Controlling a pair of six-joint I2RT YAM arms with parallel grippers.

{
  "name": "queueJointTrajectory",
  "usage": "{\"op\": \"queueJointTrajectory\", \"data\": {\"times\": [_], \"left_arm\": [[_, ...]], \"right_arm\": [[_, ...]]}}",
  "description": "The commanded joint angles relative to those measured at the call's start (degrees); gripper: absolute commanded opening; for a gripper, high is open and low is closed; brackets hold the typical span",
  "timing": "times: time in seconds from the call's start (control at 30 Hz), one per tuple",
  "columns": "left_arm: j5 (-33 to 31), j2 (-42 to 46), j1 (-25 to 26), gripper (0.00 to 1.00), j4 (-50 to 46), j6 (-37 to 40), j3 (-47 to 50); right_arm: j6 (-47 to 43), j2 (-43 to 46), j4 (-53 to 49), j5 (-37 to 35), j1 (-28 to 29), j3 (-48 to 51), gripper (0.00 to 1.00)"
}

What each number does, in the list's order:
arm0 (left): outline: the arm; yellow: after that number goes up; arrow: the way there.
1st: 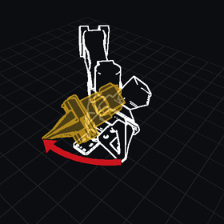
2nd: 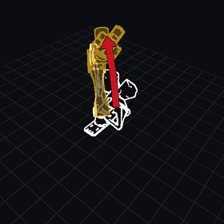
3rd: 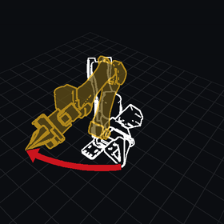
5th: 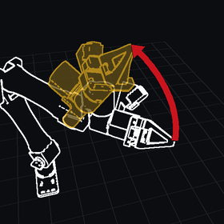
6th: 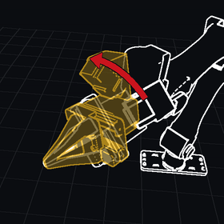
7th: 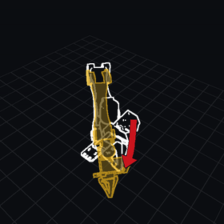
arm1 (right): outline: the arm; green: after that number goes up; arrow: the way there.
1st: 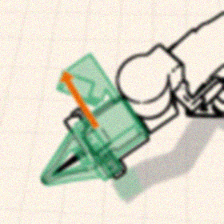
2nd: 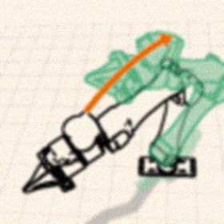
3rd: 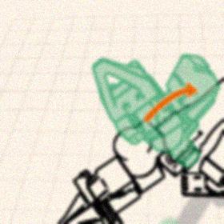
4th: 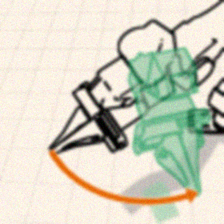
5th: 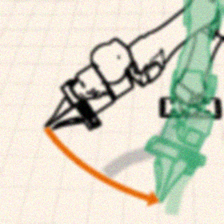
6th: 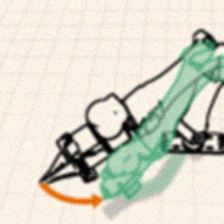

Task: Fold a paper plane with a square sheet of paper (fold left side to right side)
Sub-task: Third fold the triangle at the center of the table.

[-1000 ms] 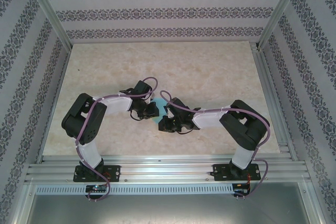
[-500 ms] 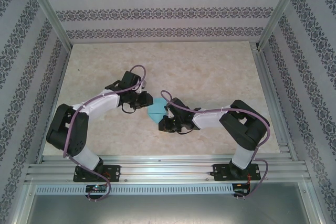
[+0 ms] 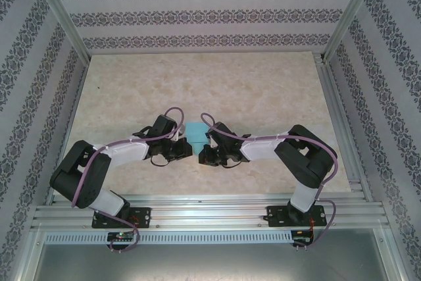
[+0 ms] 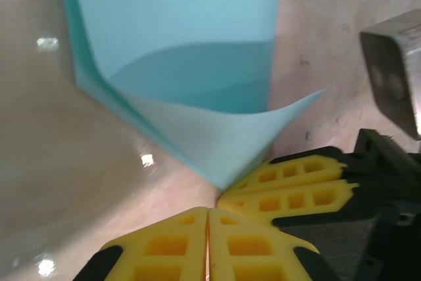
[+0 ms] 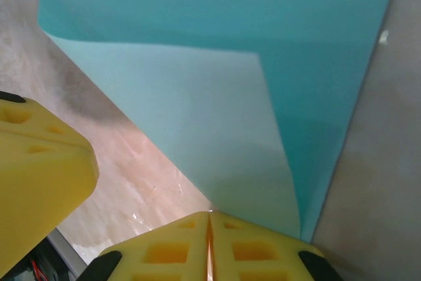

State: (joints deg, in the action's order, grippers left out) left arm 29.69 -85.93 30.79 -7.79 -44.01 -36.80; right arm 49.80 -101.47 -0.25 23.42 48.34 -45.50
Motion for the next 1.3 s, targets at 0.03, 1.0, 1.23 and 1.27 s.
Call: {"op": "queueJointTrajectory", "data": {"times": [0.03, 1.0, 1.23, 1.27], "left_arm": [[-0.6, -1.6, 1.1, 0.06, 6.6, -2.4, -0.4], [-8.3, -10.3, 3.3, 0.03, 2.6, 0.9, -4.4], [-12.3, -11.8, 2.5, 0.03, 0.2, 4.1, -4.8], [-13.1, -11.8, 2.1, 0.03, -0.6, 4.8, -5.0]], "right_arm": [[-0.7, -3.7, -7.3, -1.4, 1.0, 1.1, 0.10], [-0.7, -4.2, -8.4, -1.7, 0.9, 0.9, 0.09], [-0.9, -4.1, -9.4, -2.1, 1.0, 0.9, 0.09], [-0.9, -4.0, -9.5, -2.2, 1.0, 1.0, 0.09]]}}
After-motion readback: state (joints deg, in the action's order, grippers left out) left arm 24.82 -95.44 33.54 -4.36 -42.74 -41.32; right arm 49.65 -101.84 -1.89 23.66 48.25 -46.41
